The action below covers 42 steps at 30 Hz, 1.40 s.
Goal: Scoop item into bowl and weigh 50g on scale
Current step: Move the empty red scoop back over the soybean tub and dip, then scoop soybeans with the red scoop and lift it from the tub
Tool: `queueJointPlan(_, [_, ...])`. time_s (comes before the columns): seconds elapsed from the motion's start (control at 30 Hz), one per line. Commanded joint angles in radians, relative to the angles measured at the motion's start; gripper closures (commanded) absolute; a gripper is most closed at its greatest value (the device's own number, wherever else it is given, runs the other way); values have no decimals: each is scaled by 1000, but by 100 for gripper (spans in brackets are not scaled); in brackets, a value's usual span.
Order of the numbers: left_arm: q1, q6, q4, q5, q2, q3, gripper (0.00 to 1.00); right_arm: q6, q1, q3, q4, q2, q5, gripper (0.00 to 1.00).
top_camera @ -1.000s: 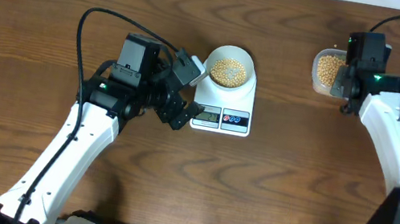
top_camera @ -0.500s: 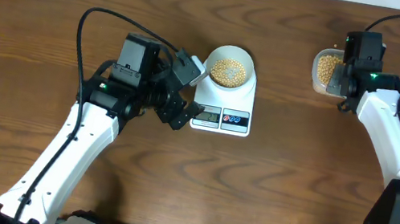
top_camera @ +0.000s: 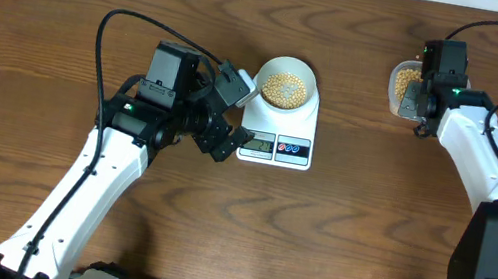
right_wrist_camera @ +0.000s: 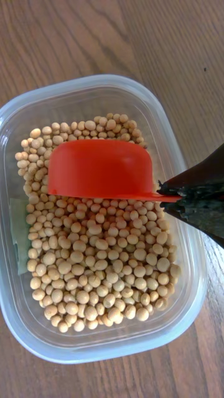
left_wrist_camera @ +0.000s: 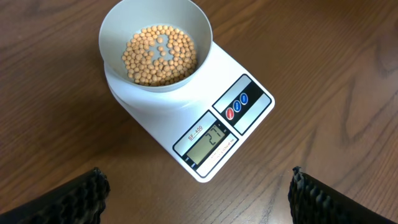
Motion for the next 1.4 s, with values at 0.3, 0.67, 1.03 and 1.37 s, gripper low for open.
queueJointPlan(0.3, [0, 10, 0, 6, 0, -7, 5, 14, -21, -1, 21, 6, -211, 99])
queueJointPlan(0.67, [0, 10, 0, 6, 0, -7, 5, 21, -103, -1, 35, 6, -413, 99])
queueJointPlan(1.03, [0, 10, 0, 6, 0, -7, 5, 16, -202, -1, 58, 6, -645, 99])
queueJointPlan(1.37, [0, 10, 0, 6, 0, -7, 5, 13, -290, -1, 88, 6, -808, 99])
